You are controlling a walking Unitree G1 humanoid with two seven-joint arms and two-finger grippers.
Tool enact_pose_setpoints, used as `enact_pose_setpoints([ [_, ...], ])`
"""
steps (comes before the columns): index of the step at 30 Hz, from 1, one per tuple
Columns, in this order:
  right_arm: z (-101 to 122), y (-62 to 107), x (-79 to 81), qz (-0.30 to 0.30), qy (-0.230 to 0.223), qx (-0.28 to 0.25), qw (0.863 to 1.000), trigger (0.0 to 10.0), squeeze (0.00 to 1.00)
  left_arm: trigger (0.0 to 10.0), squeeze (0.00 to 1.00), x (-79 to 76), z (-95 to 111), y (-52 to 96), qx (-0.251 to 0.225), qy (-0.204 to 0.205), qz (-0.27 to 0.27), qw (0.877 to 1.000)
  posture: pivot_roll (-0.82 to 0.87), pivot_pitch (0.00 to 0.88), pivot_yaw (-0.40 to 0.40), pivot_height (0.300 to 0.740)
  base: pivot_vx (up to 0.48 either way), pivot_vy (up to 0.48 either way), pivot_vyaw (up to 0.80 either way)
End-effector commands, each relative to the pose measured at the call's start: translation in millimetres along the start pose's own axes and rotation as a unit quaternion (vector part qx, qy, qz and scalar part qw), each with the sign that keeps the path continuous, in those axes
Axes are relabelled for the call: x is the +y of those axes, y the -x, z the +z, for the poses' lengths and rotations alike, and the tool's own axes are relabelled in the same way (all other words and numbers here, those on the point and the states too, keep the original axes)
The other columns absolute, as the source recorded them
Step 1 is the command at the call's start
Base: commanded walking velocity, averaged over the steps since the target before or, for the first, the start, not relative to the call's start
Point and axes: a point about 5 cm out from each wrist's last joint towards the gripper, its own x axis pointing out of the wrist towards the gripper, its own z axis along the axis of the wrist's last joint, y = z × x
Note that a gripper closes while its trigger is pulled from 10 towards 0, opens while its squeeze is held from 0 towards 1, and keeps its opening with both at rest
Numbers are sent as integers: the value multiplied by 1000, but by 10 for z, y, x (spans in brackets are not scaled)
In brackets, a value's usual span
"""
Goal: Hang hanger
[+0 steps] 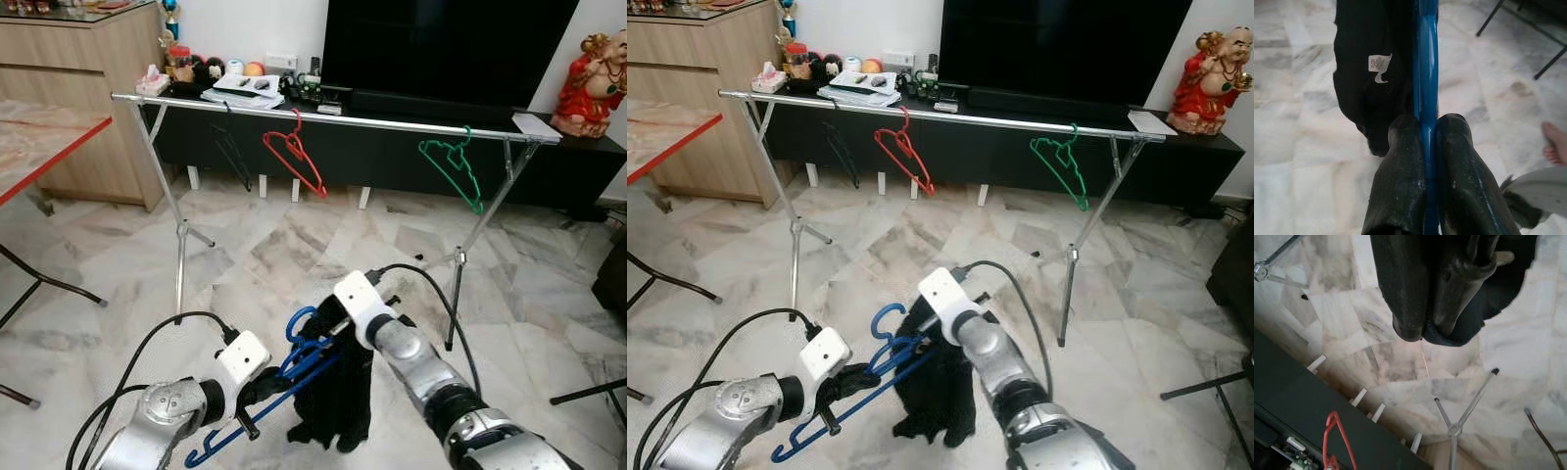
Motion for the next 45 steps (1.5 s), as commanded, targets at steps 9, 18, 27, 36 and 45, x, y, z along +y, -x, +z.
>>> enact_pose_setpoints([
  [9, 156, -24, -130, -41, -15, -14, 999, 10000, 0, 10000, 0, 60, -92, 44, 53, -24, 11, 998, 153, 0, -119, 740, 0, 0, 0],
  [18, 63, 14, -245, -61, -2, 7, 998, 10000, 0, 10000, 0, 122, -55, 120, 38, -28, 23, 999, 158, 0, -127, 740, 0, 0, 0],
  [27, 32, 21, -250, -59, 8, 15, 998, 10000, 0, 10000, 0, 98, 36, 113, 13, -26, 12, 999, 157, 0, -130, 740, 0, 0, 0],
  [36, 121, -17, -108, -26, 3, -5, 1000, 10000, 0, 10000, 0, 76, 113, 51, -15, -17, 8, 1000, 154, 0, -129, 740, 0, 0, 0],
  [45, 276, -59, 53, -4, -56, -35, 998, 10000, 0, 10000, 0, 49, 138, -66, -15, -25, 26, 999, 151, 0, -130, 740, 0, 0, 0],
])
